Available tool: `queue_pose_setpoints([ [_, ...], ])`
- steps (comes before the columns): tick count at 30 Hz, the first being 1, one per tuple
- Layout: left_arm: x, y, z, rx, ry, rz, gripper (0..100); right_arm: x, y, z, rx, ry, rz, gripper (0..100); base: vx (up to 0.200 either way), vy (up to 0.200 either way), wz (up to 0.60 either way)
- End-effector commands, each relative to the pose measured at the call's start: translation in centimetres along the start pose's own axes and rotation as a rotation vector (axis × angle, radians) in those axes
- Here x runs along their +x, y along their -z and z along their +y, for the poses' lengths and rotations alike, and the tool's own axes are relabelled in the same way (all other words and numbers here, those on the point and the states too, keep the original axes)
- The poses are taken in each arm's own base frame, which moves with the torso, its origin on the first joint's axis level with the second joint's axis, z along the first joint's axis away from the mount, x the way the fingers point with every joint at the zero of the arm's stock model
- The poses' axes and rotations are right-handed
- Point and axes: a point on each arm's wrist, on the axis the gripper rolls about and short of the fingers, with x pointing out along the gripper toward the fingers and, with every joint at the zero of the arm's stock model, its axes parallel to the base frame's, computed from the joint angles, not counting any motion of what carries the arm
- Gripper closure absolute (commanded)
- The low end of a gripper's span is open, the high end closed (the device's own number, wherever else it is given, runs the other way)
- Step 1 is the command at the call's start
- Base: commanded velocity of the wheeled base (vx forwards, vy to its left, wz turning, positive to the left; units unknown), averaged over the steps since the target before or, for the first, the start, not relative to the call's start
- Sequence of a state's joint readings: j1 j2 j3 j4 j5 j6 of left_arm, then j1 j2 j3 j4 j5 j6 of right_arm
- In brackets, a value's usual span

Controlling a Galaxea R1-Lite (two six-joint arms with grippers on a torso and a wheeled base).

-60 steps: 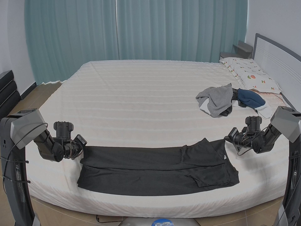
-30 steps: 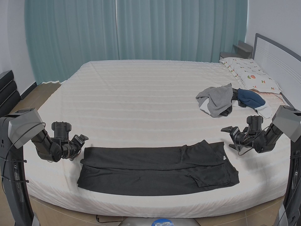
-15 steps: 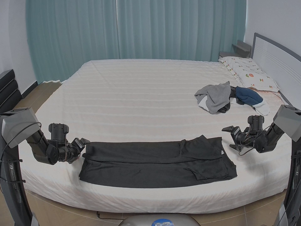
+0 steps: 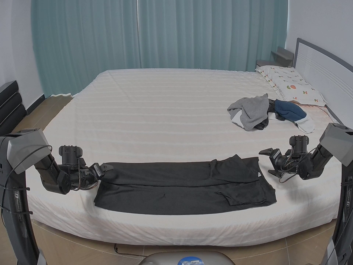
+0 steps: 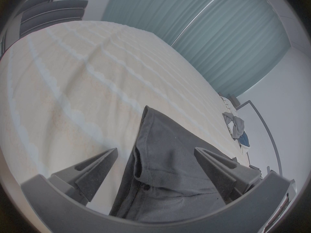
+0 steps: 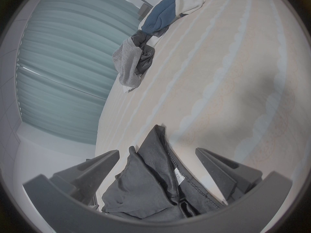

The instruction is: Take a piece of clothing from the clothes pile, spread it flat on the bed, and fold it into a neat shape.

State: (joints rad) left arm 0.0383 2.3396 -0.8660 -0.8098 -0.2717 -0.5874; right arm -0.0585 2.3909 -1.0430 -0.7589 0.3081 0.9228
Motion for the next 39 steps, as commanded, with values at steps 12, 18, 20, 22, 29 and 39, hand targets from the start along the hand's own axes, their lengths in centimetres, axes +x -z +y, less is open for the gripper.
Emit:
queue_pose_setpoints([
  [12, 1.5, 2.2, 0.6, 0.057, 0.005, 0.017, 0, 0.0, 0.1, 0.0, 0.002, 0.0, 0.002, 0, 0.0, 0.0, 0.0],
  [18, 1.4, 2.4, 0.6, 0.063, 0.016, 0.006, 100, 0.0, 0.1, 0.0, 0.002, 0.002, 0.003, 0, 0.0, 0.0, 0.0],
  [20, 1.4, 2.3, 0.6, 0.063, 0.018, 0.002, 100, 0.1, 0.1, -0.1, 0.003, 0.003, 0.004, 0, 0.0, 0.0, 0.0],
  [22, 1.3, 2.1, 0.5, 0.057, 0.022, -0.01, 100, 0.0, 0.1, 0.0, 0.002, 0.002, 0.003, 0, 0.0, 0.0, 0.0],
  [29, 0.9, 1.8, 0.4, 0.05, 0.023, -0.022, 100, 0.0, 0.1, -0.1, 0.004, 0.003, 0.003, 0, 0.0, 0.0, 0.0],
  [39, 0.7, 1.5, 0.2, 0.014, 0.013, -0.045, 100, 0.0, 0.0, -0.2, 0.005, 0.006, 0.004, 0, 0.0, 0.0, 0.0],
])
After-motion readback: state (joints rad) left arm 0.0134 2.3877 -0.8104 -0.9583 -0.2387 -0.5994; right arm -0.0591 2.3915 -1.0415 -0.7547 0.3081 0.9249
